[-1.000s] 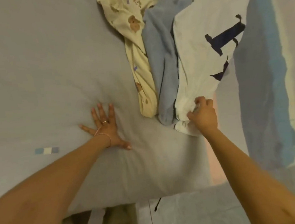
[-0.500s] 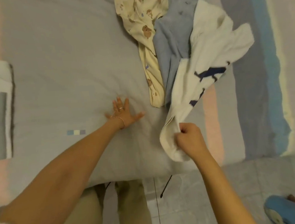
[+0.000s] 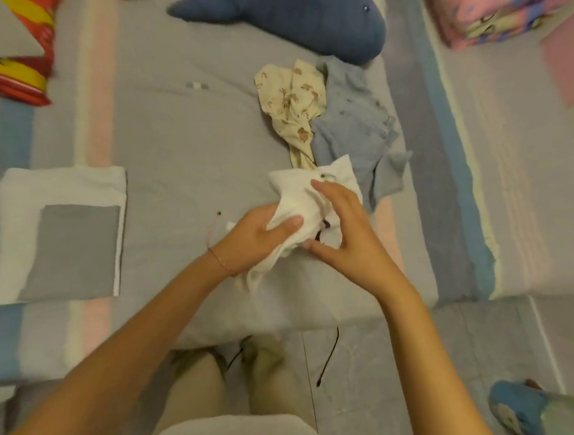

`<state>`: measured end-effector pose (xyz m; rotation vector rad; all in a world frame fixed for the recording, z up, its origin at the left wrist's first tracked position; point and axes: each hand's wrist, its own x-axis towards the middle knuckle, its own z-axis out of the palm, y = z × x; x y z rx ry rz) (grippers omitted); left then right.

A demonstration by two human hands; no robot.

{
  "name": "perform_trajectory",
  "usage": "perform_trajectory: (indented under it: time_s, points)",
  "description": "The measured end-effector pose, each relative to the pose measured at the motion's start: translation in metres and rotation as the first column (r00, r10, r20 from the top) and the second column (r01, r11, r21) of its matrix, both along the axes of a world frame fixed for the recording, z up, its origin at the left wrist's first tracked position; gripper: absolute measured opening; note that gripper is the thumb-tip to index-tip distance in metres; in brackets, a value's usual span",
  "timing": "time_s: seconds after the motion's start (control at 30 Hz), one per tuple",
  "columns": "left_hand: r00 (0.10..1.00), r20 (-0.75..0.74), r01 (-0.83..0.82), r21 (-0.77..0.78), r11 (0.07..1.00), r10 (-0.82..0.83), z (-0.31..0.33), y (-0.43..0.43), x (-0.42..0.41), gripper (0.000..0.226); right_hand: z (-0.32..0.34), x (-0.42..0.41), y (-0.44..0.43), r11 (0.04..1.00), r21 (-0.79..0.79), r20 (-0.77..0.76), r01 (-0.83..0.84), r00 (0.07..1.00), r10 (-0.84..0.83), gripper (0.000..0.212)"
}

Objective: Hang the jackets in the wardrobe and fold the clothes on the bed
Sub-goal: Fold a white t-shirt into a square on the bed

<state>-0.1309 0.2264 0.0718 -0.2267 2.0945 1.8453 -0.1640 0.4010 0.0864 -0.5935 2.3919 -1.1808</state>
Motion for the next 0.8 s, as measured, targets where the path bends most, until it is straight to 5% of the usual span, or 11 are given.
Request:
perform_trajectory:
  time_s: [0.07,0.13,0.33,0.47,0.63,0.8]
  points:
    - [0.977,-0.039,0.203,-0.096,0.974,-0.207,0.038,-0.022,0.008,0.049,0.024,0.003,-0.025,0.993,-0.048,0.144,-0.106,0.983,0.112,0.072]
    - [0.938,-0.063,0.321,-0.221,0.921,-0.342,0.072,-0.048,0.017,0.042,0.044,0.013,-0.051,0.993,-0.069,0.245,-0.095,0.963,0.109,0.057]
    - [0.905,-0.162,0.27,-0.494,0.827,-0.392,0.147,-0.122,0.039,0.022,0.095,0.038,-0.1,0.982,-0.083,0.109,-0.171,0.978,0.179,0.039]
    - [0.902,-0.253,0.201,-0.473,0.858,-0.351,0.193,-0.158,0.052,0.025,0.13,0.044,-0.13,0.976,-0.051,-0.118,-0.214,0.971,0.206,0.012]
    - [0.935,-0.266,0.045,-0.563,0.825,-0.233,0.215,-0.21,0.066,0.012,0.169,0.03,-0.141,0.982,0.174,-0.454,-0.075,0.879,0.147,0.037]
    - [0.964,-0.232,-0.106,-0.786,0.609,-0.132,0.216,-0.247,0.079,0.011,0.196,0.025,-0.147,0.964,-0.237,-0.484,0.118,0.846,-0.223,0.035]
